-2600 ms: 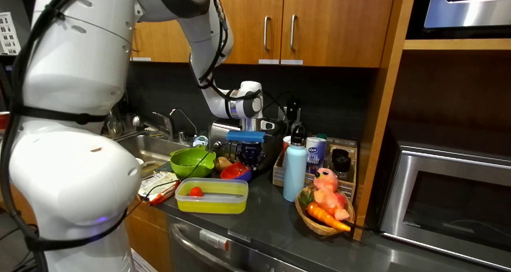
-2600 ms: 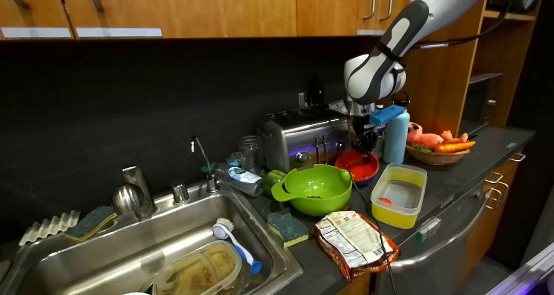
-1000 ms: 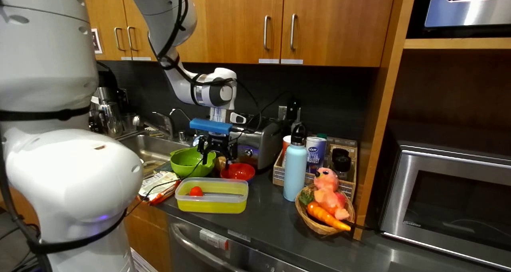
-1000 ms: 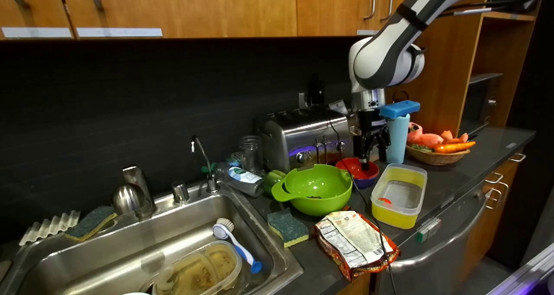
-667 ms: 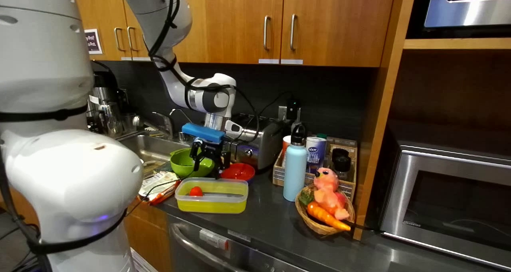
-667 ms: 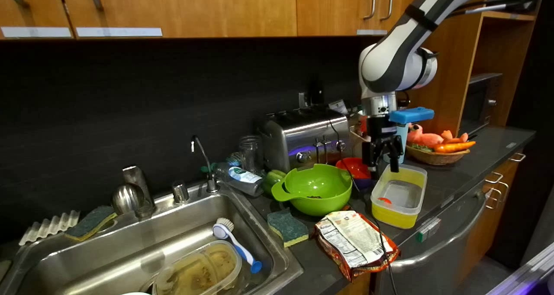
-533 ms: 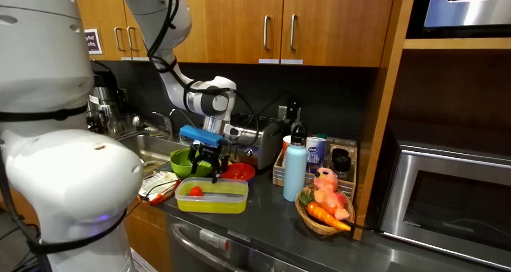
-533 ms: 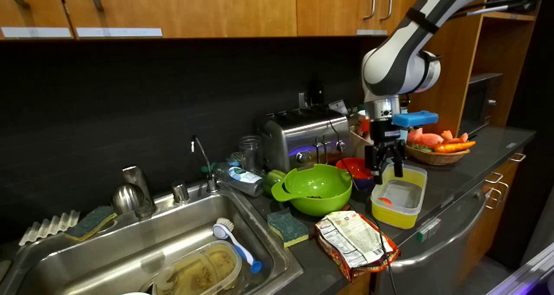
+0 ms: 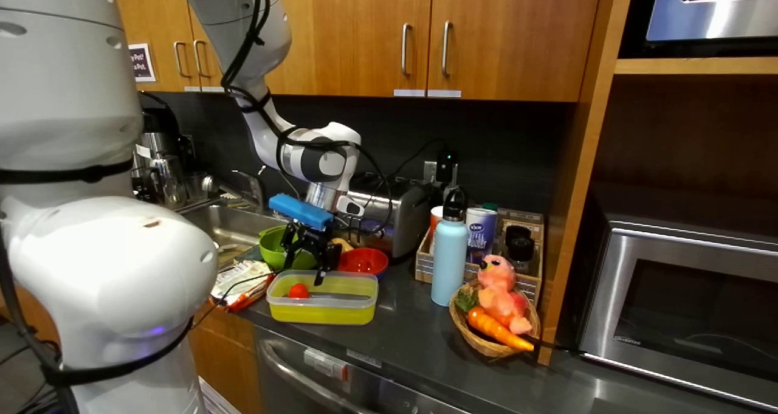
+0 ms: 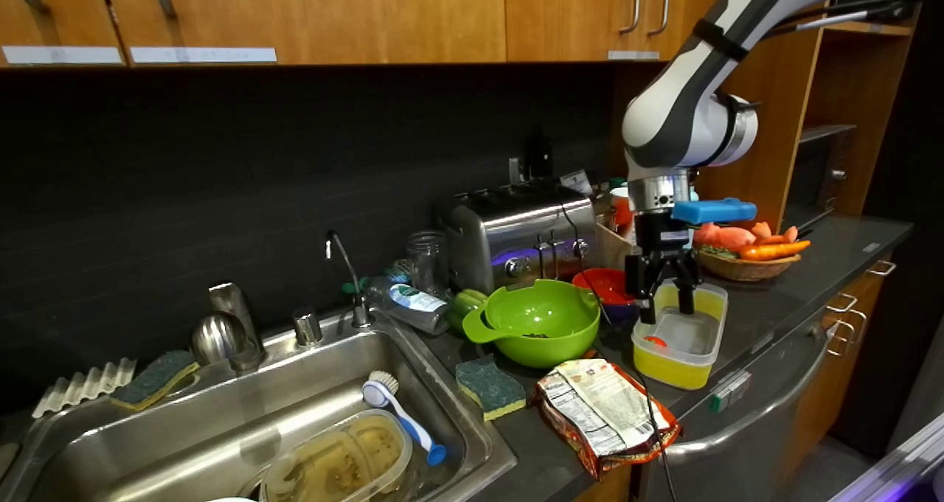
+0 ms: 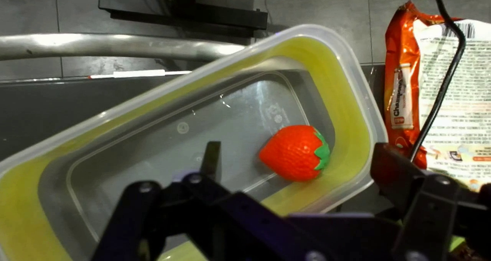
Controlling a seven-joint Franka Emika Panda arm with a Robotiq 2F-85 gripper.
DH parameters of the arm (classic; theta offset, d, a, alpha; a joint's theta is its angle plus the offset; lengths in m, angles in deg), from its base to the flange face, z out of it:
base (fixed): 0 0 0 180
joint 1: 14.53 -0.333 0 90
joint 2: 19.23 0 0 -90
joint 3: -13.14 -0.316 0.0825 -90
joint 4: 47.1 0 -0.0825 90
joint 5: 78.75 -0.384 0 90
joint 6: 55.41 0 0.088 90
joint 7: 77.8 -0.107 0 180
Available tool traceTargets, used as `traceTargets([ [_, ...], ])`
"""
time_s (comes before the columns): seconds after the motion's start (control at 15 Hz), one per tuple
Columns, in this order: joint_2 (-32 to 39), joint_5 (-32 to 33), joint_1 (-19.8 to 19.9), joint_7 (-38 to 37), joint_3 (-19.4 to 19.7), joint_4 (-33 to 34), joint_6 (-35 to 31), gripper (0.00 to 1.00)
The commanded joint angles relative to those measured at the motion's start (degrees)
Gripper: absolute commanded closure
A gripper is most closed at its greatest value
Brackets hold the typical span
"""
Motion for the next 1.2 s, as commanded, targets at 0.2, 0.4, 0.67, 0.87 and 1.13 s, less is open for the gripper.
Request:
traceTargets([
  [0.2, 1.31, -1.82, -0.14, 1.22, 0.17, 0.76, -0.45, 0.00],
  [0.4, 3.15, -0.42, 0.30, -0.16, 0.53, 1.25, 0.01, 0.00],
  [0.67, 5.76, 0.42, 0.76, -0.80, 0.99, 1.96, 0.65, 0.00],
  [0.87, 7.55, 0.80, 1.04, -0.87, 1.22, 2.98, 0.94, 0.00],
  [1.13, 9.05, 1.52, 1.17, -1.04, 1.29, 4.41, 1.38, 0.31],
])
